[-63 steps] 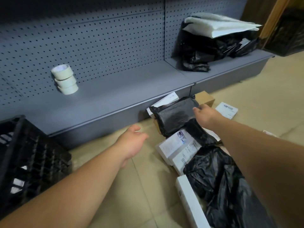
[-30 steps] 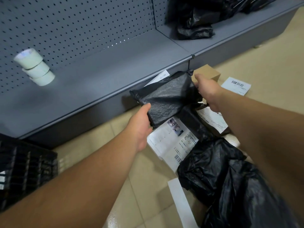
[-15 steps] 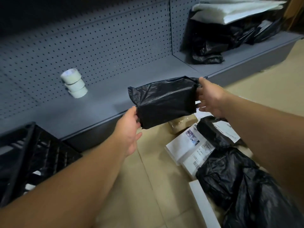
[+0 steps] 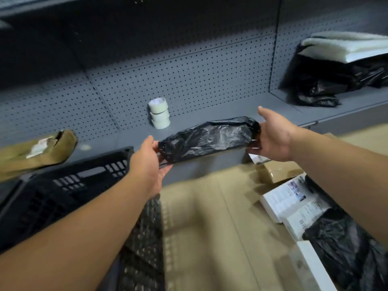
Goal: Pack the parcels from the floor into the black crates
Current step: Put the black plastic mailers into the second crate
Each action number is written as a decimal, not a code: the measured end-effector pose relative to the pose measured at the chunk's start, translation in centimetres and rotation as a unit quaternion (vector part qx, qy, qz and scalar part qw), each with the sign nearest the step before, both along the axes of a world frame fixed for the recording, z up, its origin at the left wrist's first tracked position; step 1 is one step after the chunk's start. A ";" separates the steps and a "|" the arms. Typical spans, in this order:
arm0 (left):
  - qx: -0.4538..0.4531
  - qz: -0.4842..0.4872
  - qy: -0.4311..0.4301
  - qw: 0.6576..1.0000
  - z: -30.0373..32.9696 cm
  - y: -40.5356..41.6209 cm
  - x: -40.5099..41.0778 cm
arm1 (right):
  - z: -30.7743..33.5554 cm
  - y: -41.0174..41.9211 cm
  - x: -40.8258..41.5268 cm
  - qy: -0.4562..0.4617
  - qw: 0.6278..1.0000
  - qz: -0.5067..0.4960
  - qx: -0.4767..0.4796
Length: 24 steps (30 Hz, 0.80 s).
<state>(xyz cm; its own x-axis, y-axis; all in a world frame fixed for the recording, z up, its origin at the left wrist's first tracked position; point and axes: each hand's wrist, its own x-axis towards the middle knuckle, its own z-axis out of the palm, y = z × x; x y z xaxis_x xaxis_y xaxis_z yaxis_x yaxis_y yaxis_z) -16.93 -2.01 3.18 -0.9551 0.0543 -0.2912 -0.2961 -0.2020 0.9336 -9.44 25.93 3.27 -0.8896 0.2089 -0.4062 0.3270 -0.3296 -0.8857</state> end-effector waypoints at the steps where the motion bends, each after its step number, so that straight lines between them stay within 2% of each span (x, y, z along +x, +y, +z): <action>1: -0.001 0.016 0.003 1.000 0.5 -1.4 -0.1 | 0.3 -1.3 -0.4 0.003 1.000 0.009 -0.003; 9: -0.063 0.022 0.043 0.997 2.5 -12.2 -1.6 | 0.7 -11.0 -2.7 0.001 0.996 0.088 0.024; 13: -0.094 0.016 0.068 0.993 1.8 -17.1 -1.9 | 0.8 -15.2 -3.5 0.005 0.996 0.085 0.032; 24: -0.100 0.040 0.015 0.994 1.6 -27.5 -3.6 | 1.6 -27.3 -5.2 0.033 0.990 0.140 0.000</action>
